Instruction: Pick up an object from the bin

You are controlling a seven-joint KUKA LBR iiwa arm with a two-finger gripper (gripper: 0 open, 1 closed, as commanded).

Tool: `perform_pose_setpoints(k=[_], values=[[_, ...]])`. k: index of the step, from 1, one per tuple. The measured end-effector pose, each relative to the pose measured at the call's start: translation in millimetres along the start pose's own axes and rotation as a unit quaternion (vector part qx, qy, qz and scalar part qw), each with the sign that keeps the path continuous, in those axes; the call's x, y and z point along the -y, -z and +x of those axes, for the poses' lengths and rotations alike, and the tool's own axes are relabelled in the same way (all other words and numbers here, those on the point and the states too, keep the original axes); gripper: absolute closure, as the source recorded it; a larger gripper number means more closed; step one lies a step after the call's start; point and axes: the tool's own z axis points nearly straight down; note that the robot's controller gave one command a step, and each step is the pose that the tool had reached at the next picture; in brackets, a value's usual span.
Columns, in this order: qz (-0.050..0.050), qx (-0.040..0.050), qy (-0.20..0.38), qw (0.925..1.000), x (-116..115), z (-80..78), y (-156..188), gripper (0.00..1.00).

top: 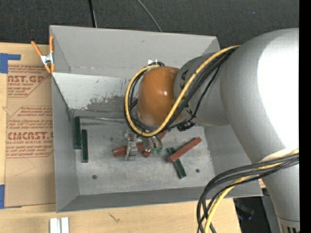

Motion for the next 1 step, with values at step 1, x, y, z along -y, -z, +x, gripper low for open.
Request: perform_pose_setpoints(k=[1], values=[[0.000,0.0000,0.000,1.0000,0.0,0.0,0.0,1.00]])
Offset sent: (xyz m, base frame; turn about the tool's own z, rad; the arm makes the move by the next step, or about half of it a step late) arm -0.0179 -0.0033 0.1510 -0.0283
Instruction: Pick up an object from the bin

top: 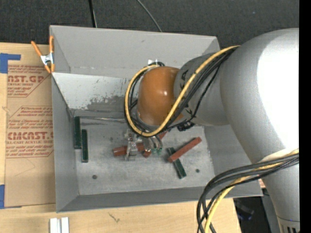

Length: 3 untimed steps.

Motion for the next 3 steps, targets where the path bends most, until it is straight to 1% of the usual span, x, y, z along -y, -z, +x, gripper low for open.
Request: perform_pose_setpoints(k=[1,2,3], values=[[0.001,-0.0045,0.004,1.0000,0.7,7.9,39.3,1.00],[0.001,-0.0015,0.006,1.0000,-1.0,10.8,101.8,1.00],[0.000,0.0013,0.058,0.9983,14.5,32.9,194.7,1.00]])
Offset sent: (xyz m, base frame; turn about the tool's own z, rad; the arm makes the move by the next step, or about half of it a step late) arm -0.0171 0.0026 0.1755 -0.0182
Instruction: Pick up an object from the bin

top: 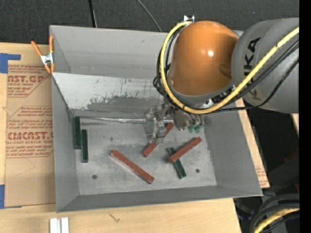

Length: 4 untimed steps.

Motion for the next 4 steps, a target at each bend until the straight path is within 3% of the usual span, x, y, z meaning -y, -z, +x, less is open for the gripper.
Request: perform_pose_setpoints(k=[1,2,3,4], values=[[0.000,0.0000,0.000,1.0000,0.0,0.0,0.0,1.00],[0.000,-0.0032,-0.096,0.9953,-66.5,28.6,-105.4,0.00],[0.000,-0.0016,-0.097,0.9953,-65.5,27.8,-103.7,0.00],[-0.001,-0.0025,-0.202,0.9794,-19.1,-3.4,-192.0,1.00]])
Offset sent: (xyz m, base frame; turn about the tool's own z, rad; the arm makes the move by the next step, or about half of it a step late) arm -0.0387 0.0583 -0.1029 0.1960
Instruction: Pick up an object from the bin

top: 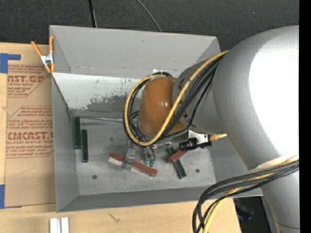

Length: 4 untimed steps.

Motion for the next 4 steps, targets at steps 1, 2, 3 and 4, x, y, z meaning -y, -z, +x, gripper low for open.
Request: perform_pose_setpoints(k=[1,2,3,4], values=[[0.000,0.0029,-0.001,1.0000,1.4,-1.0,-1.6,0.00],[0.000,0.0020,-0.001,1.0000,1.3,-1.1,-0.2,1.00],[0.001,0.0016,-0.001,1.0000,1.9,-0.6,-2.0,0.00],[0.001,0.0015,-0.001,1.0000,1.9,-0.4,-2.2,1.00]])
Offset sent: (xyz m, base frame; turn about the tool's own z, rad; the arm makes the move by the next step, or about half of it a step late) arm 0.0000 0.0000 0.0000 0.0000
